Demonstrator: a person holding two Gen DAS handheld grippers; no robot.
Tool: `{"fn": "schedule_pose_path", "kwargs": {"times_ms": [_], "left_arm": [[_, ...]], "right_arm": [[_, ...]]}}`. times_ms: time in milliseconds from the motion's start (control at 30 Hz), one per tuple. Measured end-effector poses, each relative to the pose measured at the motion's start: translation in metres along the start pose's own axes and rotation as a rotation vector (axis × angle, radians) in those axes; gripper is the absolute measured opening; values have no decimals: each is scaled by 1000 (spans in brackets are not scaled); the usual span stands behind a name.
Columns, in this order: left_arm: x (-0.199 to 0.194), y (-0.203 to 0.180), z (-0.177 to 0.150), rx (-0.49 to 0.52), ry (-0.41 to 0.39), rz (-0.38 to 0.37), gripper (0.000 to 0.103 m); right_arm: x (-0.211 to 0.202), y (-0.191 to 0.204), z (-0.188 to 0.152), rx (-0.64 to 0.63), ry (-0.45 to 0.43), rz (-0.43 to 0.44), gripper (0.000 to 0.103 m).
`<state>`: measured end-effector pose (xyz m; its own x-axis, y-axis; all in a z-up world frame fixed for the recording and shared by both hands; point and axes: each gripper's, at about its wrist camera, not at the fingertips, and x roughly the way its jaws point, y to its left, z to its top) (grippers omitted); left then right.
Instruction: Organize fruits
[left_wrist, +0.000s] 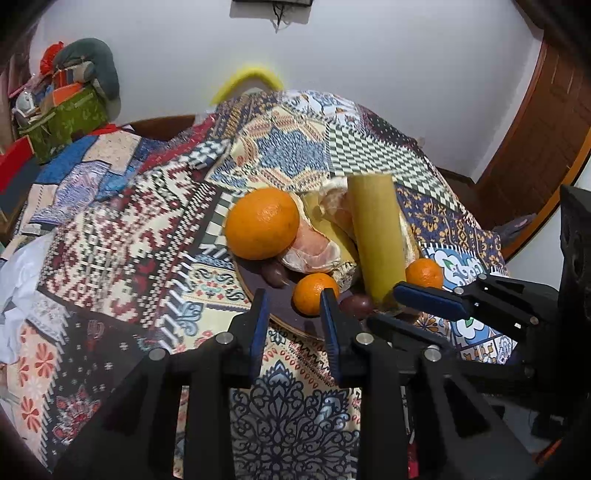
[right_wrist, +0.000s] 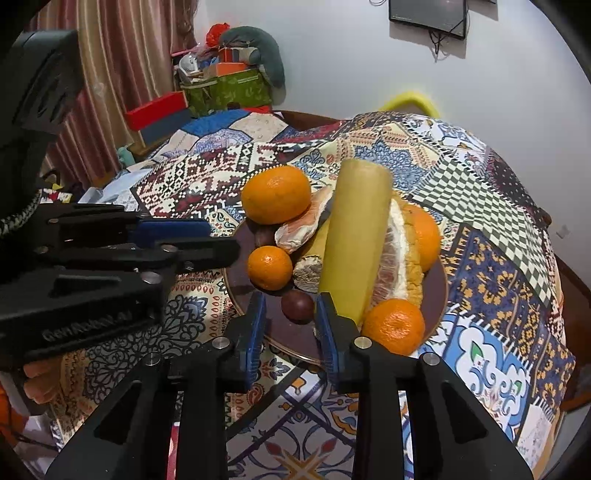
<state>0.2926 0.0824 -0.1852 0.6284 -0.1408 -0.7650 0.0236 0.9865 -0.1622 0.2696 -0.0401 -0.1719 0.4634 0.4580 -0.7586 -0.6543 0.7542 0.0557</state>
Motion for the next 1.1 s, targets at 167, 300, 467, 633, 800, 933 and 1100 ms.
{"fn": "schedule_pose_path", "kwargs": {"times_ms": [167,300,467,633,800,933,1100], "left_arm": [[-38,-3,2,-14,-73,20,28],[-83,-13,4,-6,-167,31,28],[-149,-32,2,9,-297,34,28],[-213,-54,-8,33,-432,41,28],[-270,-76,-26,71,-556,53,28],[-302,-86,-41,76,-617,38,44],[-325,-94,-60,92,-690,73,66]], "right_arm": [[-31,-2,3,24,-59,-11,26],[-72,-3,7,44,-143,-34,26],[-136,1,13,69,-274,-37,26],[-202,14,11,54,-406,-47,26],[-254,34,-1,51,-531,-67,45],[-284,48,-14,57,-614,-100,52],[-300,53,-26,92,-675,-110,74]]}}
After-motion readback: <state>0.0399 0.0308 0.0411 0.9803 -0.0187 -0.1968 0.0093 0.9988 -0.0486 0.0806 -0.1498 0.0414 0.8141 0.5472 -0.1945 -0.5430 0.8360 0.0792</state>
